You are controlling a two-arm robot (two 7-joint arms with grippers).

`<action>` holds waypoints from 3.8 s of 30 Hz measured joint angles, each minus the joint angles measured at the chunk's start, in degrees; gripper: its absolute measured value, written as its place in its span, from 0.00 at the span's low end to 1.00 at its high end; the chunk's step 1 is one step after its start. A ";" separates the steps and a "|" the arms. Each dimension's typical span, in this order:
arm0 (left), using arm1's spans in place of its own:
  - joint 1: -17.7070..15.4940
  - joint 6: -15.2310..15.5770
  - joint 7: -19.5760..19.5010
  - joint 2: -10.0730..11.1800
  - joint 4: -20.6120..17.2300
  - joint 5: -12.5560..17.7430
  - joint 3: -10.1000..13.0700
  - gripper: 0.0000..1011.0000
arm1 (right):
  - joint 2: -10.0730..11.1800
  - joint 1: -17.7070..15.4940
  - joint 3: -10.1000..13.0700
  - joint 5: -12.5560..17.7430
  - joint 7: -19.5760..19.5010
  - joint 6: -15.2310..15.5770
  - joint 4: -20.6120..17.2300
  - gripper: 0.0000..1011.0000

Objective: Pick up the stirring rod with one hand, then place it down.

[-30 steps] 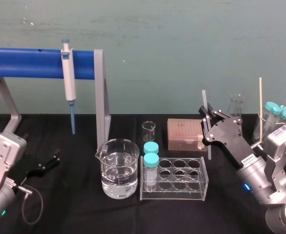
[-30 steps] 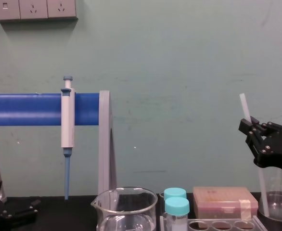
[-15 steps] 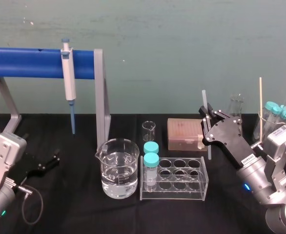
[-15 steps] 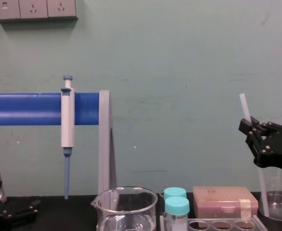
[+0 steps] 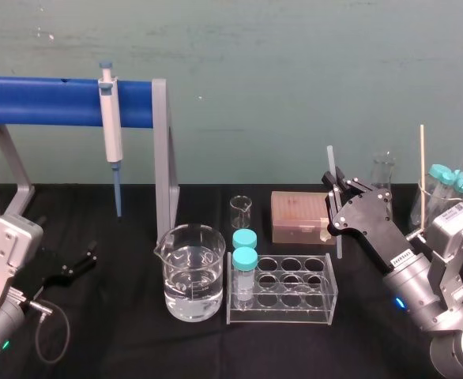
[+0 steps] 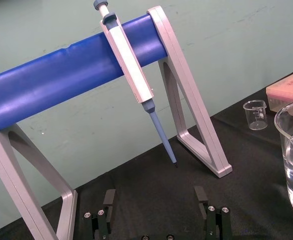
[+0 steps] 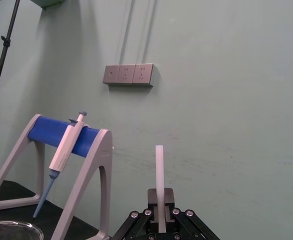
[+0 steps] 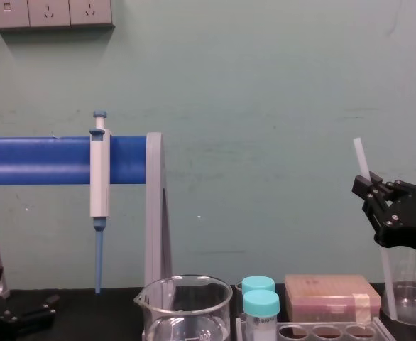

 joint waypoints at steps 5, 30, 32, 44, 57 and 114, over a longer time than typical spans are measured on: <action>0.00 0.00 0.00 0.00 0.00 0.00 0.00 0.99 | -0.03 0.09 -0.01 0.11 1.09 -0.01 0.06 0.07; 0.00 0.00 0.00 0.00 0.00 0.00 0.00 0.99 | -2.08 3.07 -0.75 3.89 11.49 -0.29 4.72 0.07; 0.00 0.00 0.00 0.00 0.00 0.00 0.00 0.99 | -2.32 3.67 -0.68 5.40 12.94 0.08 6.32 0.07; 0.00 0.00 0.00 0.00 0.00 0.00 0.00 0.99 | -3.22 5.69 -0.49 8.37 15.35 2.72 11.43 0.07; 0.00 0.00 0.00 0.00 0.00 0.00 0.00 0.99 | -3.34 6.09 -0.47 8.41 15.10 4.24 12.43 0.07; 0.00 0.00 0.00 0.00 0.00 0.00 0.00 0.99 | -5.24 -2.41 6.46 3.96 -5.80 17.16 -3.18 0.99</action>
